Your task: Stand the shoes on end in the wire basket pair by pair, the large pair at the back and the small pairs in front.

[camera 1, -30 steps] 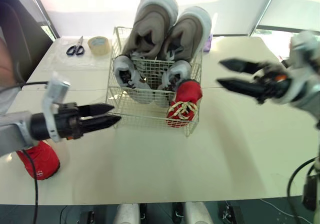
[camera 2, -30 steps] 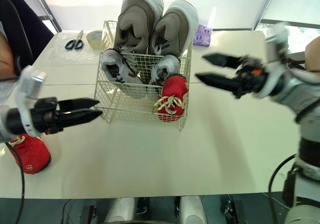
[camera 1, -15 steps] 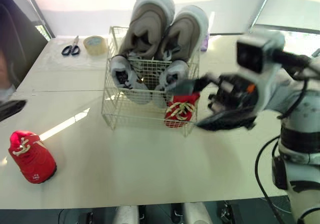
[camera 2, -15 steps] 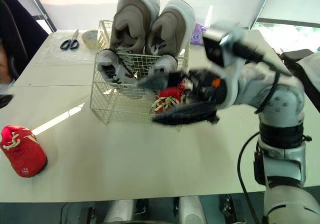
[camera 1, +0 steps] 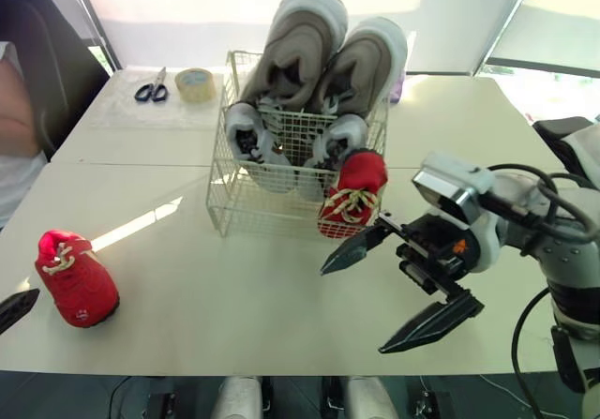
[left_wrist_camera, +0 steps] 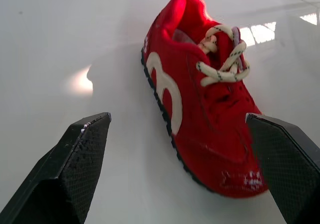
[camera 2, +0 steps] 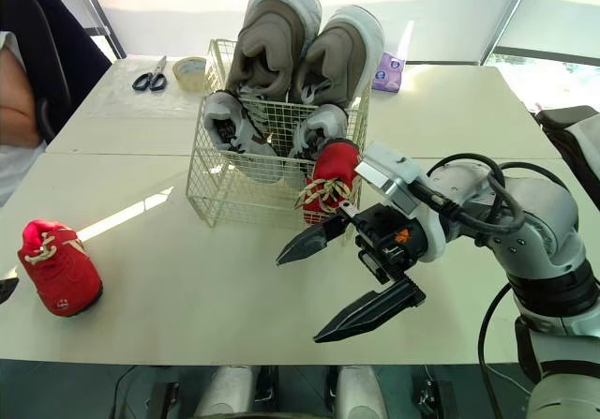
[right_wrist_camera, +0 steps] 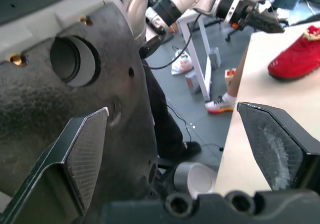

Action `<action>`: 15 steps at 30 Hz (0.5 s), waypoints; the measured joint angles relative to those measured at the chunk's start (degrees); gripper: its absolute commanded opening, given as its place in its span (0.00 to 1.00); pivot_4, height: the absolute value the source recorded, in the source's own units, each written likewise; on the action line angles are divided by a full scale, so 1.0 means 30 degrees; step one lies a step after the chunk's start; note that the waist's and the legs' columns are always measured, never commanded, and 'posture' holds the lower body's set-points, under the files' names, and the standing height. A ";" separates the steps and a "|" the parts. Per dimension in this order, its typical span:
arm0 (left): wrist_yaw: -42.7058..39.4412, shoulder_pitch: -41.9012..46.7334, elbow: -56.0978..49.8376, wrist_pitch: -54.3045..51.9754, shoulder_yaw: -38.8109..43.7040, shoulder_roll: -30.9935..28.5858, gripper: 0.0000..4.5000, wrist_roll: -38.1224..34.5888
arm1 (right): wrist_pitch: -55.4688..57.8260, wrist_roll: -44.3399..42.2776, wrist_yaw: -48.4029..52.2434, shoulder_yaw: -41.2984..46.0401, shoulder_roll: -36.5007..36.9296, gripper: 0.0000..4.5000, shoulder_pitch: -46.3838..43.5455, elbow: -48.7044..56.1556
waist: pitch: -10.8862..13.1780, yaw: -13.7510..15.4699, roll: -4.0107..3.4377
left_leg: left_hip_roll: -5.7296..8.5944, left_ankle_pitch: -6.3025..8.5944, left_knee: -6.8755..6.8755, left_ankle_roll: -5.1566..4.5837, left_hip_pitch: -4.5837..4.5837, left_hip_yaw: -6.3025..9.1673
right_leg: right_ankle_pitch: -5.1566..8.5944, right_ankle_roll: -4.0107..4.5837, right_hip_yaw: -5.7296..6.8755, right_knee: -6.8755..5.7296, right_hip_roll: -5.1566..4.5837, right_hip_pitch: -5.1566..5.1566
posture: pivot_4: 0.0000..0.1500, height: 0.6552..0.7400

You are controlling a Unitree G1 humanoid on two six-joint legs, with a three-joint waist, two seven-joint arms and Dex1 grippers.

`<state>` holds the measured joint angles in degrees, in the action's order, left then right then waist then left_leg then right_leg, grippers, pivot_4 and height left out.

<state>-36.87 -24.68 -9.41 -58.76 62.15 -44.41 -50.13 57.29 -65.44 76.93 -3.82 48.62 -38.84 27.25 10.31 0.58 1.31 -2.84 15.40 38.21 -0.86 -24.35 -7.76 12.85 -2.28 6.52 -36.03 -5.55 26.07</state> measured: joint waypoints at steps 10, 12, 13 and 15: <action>0.0238 0.3396 0.3341 0.1997 -0.4063 0.0006 0.57 0.1943 | 0.0234 -0.0698 -0.1478 0.0862 0.0078 1.00 0.0752 0.0338 | -0.0012 -0.0411 0.0009 | -0.0004 -0.0004 -0.0007 0.0002 -0.0014 -0.0033 | -0.0008 -0.0003 -0.0002 -0.0027 -0.0015 0.0028 | 1.00 1.00; 0.0253 0.3624 0.3554 0.2263 -0.4128 -0.0001 0.36 0.2088 | 0.0306 -0.0785 -0.1718 0.0980 0.0174 1.00 0.0904 0.0529 | -0.0020 -0.0396 -0.0008 | -0.0003 -0.0004 -0.0007 0.0002 -0.0012 -0.0033 | -0.0008 -0.0001 -0.0002 -0.0030 -0.0022 0.0032 | 1.00 1.00; 0.0283 0.3723 0.3653 0.2334 -0.4136 0.0001 0.26 0.2125 | 0.0311 -0.0785 -0.1852 0.0998 0.0181 1.00 0.0926 0.0579 | -0.0022 -0.0374 -0.0012 | -0.0003 -0.0004 -0.0007 0.0002 -0.0012 -0.0032 | -0.0008 -0.0001 0.0000 -0.0030 -0.0025 0.0035 | 1.00 1.00; 0.0352 0.3889 0.3838 0.2487 -0.4135 -0.0004 0.08 0.2243 | 0.0311 -0.0786 -0.2030 0.1039 0.0196 1.00 0.0938 0.0609 | -0.0028 -0.0358 -0.0018 | -0.0002 -0.0004 -0.0007 0.0003 -0.0011 -0.0032 | -0.0008 0.0001 0.0001 -0.0030 -0.0029 0.0034 | 1.00 1.00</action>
<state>-35.82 -13.01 2.11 -51.30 49.75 -44.42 -43.40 58.22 -67.80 70.84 -0.70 49.21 -36.02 29.08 10.23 -0.49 1.26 -2.84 15.38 38.19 -0.85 -24.39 -7.85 12.83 -2.28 6.52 -36.12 -5.64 26.17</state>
